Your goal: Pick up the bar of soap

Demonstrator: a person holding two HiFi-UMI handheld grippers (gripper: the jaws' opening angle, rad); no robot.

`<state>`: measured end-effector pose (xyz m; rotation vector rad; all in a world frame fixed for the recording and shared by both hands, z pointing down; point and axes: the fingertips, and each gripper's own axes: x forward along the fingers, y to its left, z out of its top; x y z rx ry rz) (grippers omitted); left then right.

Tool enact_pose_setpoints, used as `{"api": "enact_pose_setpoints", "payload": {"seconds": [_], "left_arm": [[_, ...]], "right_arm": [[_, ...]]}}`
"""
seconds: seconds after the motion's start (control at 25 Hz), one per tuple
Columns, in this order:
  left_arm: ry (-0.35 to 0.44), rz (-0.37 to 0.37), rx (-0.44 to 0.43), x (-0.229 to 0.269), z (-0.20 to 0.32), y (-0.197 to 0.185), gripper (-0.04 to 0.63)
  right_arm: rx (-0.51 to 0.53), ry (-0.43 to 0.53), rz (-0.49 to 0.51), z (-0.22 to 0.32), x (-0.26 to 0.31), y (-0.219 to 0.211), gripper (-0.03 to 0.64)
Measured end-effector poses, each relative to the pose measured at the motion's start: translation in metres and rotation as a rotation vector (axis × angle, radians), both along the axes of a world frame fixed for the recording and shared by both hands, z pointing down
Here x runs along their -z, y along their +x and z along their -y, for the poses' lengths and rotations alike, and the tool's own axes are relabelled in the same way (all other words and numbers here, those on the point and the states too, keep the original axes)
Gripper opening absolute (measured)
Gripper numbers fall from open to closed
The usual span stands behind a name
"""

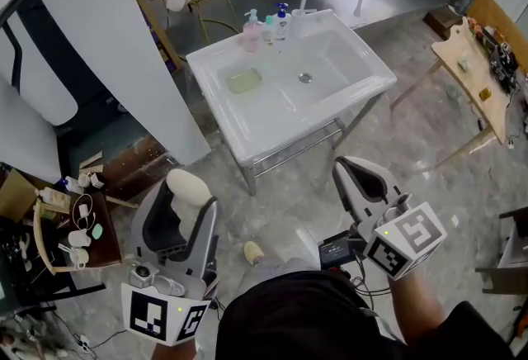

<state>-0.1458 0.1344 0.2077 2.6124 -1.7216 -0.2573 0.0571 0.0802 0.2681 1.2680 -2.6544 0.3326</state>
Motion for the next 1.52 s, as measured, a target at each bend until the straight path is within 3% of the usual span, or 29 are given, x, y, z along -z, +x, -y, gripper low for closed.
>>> {"api": "enact_pose_setpoints", "payload": {"seconds": [0.64,1.52], "left_arm": [[0.033,0.007,-0.003,0.028,-0.055,0.091,0.253],[0.074,0.036,0.087,0.034,-0.146,0.150,0.253]], "right_arm": [[-0.016,0.053,0.033,-0.052,0.030,0.084,0.005],[0.063,0.102,0.086,-0.121,0.037,0.128,0.005]]}}
